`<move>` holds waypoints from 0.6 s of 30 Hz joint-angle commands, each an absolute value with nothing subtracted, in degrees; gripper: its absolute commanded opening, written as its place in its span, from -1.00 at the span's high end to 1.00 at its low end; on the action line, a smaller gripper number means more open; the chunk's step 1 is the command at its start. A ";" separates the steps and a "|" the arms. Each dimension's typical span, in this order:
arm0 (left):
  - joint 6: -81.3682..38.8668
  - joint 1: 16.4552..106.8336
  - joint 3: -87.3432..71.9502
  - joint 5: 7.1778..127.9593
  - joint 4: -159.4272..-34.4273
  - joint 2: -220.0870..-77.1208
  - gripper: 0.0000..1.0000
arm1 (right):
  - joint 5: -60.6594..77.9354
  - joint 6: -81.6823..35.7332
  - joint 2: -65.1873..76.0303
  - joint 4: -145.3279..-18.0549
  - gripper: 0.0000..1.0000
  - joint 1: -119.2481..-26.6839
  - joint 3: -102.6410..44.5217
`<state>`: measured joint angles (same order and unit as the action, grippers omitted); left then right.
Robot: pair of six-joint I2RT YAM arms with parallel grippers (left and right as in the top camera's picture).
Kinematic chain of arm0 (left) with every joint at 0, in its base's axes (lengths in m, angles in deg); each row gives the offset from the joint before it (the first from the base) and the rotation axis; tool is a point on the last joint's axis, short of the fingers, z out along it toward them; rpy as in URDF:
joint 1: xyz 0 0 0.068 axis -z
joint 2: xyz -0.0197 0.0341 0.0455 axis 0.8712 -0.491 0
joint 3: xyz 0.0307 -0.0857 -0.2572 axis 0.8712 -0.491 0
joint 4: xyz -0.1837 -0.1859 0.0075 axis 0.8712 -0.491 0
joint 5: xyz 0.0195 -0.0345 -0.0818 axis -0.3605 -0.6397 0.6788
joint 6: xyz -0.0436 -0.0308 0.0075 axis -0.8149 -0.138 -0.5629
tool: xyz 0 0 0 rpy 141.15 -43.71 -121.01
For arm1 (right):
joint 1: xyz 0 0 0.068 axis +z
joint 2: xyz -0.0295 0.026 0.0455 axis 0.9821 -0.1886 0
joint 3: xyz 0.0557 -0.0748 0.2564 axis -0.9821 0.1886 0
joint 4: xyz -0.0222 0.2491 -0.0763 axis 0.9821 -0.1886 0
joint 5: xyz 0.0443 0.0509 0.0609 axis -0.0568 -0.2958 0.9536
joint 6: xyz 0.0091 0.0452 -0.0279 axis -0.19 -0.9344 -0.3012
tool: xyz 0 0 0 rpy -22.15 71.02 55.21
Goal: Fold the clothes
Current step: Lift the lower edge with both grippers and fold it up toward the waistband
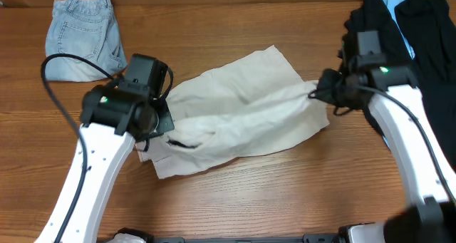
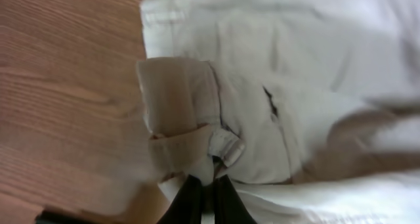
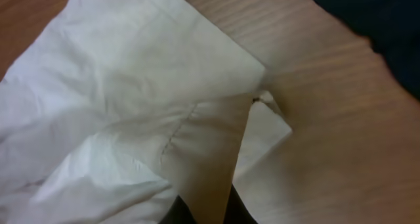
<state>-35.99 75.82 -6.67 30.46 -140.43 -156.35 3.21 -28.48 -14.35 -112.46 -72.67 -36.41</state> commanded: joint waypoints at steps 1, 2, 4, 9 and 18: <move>-40.15 72.87 -9.38 23.72 -135.82 -159.48 0.91 | 3.97 -26.27 -17.65 -108.37 0.92 -72.89 -36.90; -40.50 70.68 -9.97 23.31 -133.07 -161.53 0.92 | 4.63 -25.18 -18.89 -104.89 0.92 -72.89 -36.90; -40.54 68.74 -9.97 23.22 -130.64 -163.59 0.91 | 4.67 -25.09 -19.70 -100.43 0.92 -72.89 -36.90; -40.52 65.11 -9.97 23.22 -122.53 -169.73 0.92 | 5.96 -23.78 -21.87 -91.17 0.92 -72.78 -36.90; -40.08 65.00 -9.97 22.98 -113.70 -178.06 0.91 | 9.72 -22.60 -30.59 -82.10 0.92 -72.06 -36.90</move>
<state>-39.32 65.79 -9.71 26.43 -115.30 -175.48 9.04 -23.98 -27.29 -84.54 -72.23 -36.20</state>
